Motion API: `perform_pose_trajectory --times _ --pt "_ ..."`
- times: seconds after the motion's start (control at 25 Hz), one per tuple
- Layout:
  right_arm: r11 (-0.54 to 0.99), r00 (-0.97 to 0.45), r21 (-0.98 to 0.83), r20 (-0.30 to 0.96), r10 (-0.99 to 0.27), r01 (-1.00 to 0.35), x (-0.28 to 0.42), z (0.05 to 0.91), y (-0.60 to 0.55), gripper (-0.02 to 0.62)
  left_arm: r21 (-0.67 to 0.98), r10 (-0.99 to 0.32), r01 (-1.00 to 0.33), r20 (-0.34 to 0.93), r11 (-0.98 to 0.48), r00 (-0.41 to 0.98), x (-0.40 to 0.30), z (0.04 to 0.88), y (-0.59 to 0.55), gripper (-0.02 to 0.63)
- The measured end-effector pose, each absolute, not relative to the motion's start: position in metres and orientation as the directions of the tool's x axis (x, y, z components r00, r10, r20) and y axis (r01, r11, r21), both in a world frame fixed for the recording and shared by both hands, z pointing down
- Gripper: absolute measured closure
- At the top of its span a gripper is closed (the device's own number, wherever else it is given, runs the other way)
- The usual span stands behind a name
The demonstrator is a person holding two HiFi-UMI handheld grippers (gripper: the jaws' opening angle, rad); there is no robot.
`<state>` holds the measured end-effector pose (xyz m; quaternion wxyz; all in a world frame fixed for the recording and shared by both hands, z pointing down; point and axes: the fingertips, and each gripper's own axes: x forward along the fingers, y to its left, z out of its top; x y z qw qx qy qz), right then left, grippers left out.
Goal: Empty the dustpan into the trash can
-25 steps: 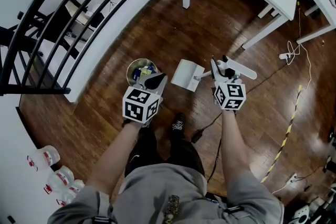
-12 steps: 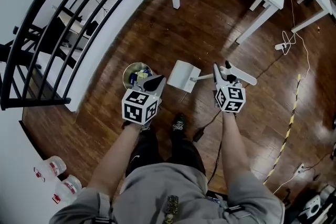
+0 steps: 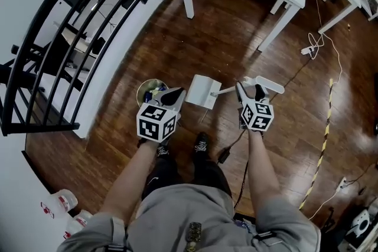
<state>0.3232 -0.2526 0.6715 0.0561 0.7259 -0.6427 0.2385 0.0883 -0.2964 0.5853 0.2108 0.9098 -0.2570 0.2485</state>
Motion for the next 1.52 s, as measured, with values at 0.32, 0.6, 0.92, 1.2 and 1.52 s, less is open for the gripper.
perform_pose_trajectory --times 0.32,0.6,0.92,1.2,1.52 --pt "-0.19 0.097 -0.142 0.491 -0.865 -0.972 0.267 0.649 -0.202 0.481 0.261 -0.367 -0.545 0.508 -0.796 0.779 0.053 0.55 -0.291 0.601" --pt "-0.029 -0.028 -0.168 0.325 -0.945 -0.985 0.195 0.536 -0.27 0.595 0.27 -0.39 -0.526 0.425 -0.807 0.817 0.021 0.504 -0.322 0.601" --pt "0.169 -0.192 -0.145 0.161 -0.968 -0.975 0.087 0.425 -0.318 0.595 0.261 -0.454 -0.542 0.331 -0.799 0.827 -0.048 0.45 -0.339 0.6" --pt "0.325 -0.34 -0.137 0.103 -0.935 -0.936 0.015 0.378 -0.339 0.595 0.246 -0.501 -0.563 0.271 -0.789 0.822 -0.087 0.415 -0.344 0.6" --pt "0.417 -0.429 -0.129 0.082 -0.9 -0.9 -0.037 0.355 -0.349 0.595 0.238 -0.532 -0.578 0.233 -0.781 0.814 -0.118 0.397 -0.353 0.601"
